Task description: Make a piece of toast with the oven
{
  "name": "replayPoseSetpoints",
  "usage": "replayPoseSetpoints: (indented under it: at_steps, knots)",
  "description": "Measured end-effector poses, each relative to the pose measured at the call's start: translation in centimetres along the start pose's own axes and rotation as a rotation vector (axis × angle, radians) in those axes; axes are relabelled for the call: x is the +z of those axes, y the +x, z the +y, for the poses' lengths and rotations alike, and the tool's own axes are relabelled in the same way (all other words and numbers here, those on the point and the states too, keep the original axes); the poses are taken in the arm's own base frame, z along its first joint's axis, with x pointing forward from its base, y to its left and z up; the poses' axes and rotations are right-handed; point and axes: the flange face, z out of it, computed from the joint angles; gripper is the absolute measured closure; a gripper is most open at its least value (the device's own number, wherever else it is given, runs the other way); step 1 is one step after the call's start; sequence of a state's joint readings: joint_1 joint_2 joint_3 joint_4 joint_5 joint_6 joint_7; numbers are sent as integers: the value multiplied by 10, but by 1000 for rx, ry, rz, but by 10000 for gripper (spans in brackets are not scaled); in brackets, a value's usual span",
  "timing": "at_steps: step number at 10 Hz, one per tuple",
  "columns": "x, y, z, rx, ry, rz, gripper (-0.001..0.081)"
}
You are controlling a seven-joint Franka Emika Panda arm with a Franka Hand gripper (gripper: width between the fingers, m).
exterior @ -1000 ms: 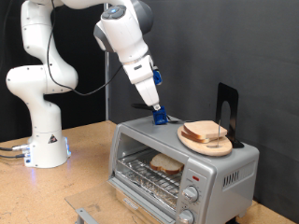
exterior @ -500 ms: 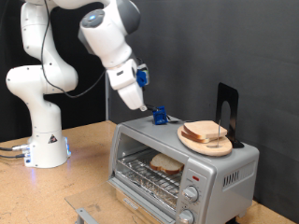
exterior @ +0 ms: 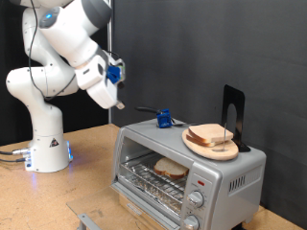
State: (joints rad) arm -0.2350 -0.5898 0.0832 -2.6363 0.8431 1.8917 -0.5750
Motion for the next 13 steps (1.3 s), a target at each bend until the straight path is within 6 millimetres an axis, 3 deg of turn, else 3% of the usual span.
replayPoseSetpoints:
  at_steps: [4,6,9,13]
  knots:
    - [-48,-34,37,-6,-36,24,-2]
    - [-53,-40,40,-17,-32,11,-2]
    - [-54,-30,47,238,-17,170,-2]
    - [-70,-34,104,508,19,276,-2]
